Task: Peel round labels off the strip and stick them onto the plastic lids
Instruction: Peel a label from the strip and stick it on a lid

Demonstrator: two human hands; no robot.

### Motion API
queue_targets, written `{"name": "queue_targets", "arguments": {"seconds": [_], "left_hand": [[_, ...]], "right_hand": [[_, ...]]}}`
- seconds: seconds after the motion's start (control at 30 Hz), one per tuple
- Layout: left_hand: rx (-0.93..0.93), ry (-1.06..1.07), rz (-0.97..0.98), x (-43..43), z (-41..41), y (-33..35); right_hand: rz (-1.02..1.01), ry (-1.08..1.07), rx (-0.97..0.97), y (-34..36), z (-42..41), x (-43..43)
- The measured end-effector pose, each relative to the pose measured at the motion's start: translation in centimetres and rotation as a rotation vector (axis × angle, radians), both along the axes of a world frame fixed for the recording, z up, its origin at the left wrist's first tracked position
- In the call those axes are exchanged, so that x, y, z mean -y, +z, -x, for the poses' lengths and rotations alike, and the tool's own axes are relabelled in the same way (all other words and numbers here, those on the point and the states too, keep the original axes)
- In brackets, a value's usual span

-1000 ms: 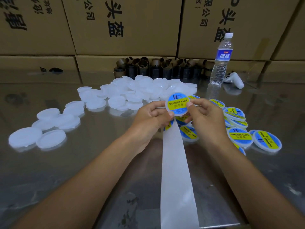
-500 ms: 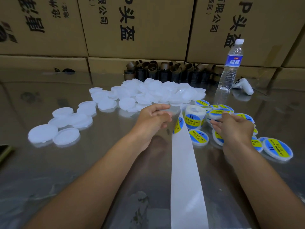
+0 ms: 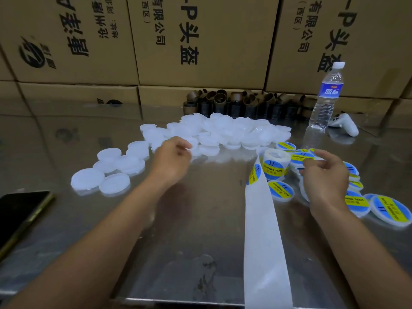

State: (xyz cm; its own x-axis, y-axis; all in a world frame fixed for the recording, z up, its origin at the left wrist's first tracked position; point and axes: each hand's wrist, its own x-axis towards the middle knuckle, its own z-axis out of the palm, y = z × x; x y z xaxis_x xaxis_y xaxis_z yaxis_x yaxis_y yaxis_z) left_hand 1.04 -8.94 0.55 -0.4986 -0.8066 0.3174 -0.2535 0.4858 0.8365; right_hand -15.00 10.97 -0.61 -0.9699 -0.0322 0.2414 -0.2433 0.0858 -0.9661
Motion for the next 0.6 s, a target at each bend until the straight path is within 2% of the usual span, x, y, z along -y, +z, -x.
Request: {"name": "queue_targets", "arguments": {"seconds": [0.17, 0.3, 0.47, 0.6], "left_hand": [[0.264, 0.270, 0.316, 3.8, -4.3, -1.2], [0.543, 0.371, 0.335, 4.9, -5.5, -2.2], [0.580, 0.419, 0.330, 5.7, -5.7, -2.5], [0.511, 0.413, 0.319, 5.7, -5.6, -2.8]], "right_hand": [[-0.010, 0.022, -0.082, 0.1, -0.8, 0.2], [0.005, 0.023, -0.081, 0.1, -0.6, 0.1], [0.032, 0.031, -0.081, -0.1, -0.6, 0.2], [0.043, 0.039, -0.075, -0.2, -0.6, 0.2]]}}
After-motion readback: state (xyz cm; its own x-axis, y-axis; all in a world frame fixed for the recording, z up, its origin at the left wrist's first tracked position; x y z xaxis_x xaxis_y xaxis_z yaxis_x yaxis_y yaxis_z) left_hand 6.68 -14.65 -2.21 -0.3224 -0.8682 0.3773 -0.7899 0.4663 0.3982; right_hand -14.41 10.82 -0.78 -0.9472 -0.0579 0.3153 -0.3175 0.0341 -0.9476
